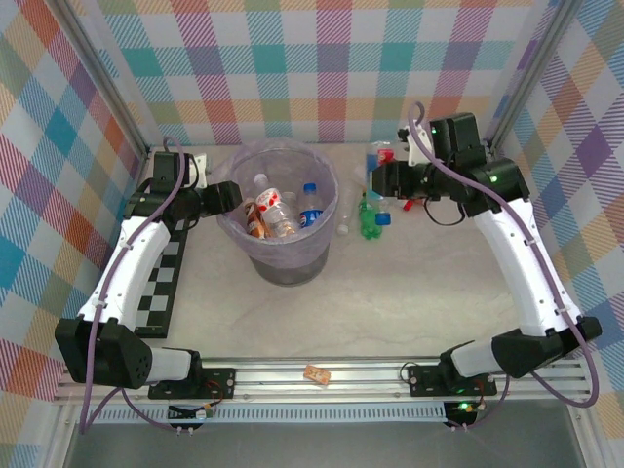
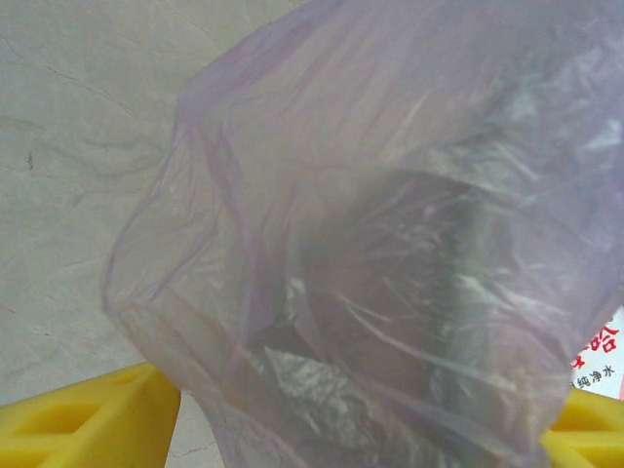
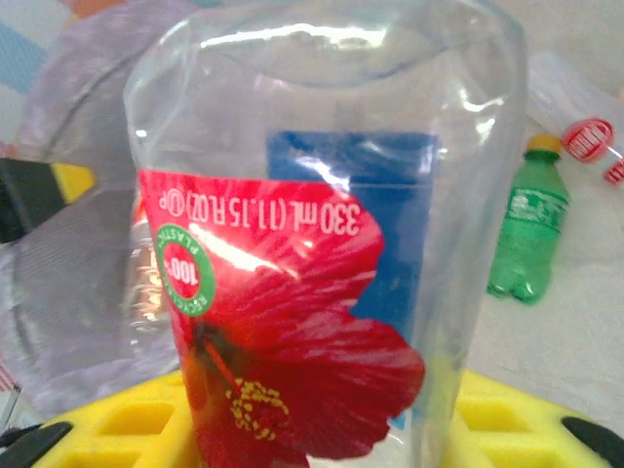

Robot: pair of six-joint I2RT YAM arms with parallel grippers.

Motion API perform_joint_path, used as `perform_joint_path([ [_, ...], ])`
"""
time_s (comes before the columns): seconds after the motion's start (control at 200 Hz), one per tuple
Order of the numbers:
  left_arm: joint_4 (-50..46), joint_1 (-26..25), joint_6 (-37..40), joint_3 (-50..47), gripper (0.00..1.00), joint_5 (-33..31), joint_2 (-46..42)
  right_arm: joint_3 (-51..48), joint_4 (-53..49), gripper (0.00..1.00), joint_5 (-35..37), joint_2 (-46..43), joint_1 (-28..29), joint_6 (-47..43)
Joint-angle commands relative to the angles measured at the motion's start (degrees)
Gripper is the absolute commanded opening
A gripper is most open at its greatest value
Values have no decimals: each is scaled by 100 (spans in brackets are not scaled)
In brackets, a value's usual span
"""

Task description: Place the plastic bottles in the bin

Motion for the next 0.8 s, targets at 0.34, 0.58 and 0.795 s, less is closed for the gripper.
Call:
perform_joint_path([
  [0.34, -76, 69, 135, -47, 70, 50, 48, 1814, -99, 41, 560, 1379, 1476, 88],
  [0.58, -39, 55, 127, -58, 70, 156, 79, 2821, -2, 38, 1054, 2371, 1923, 130],
  [0.795, -26, 49, 127, -66, 70, 185, 82, 3908, -414, 39, 1502, 3499, 2062, -194],
])
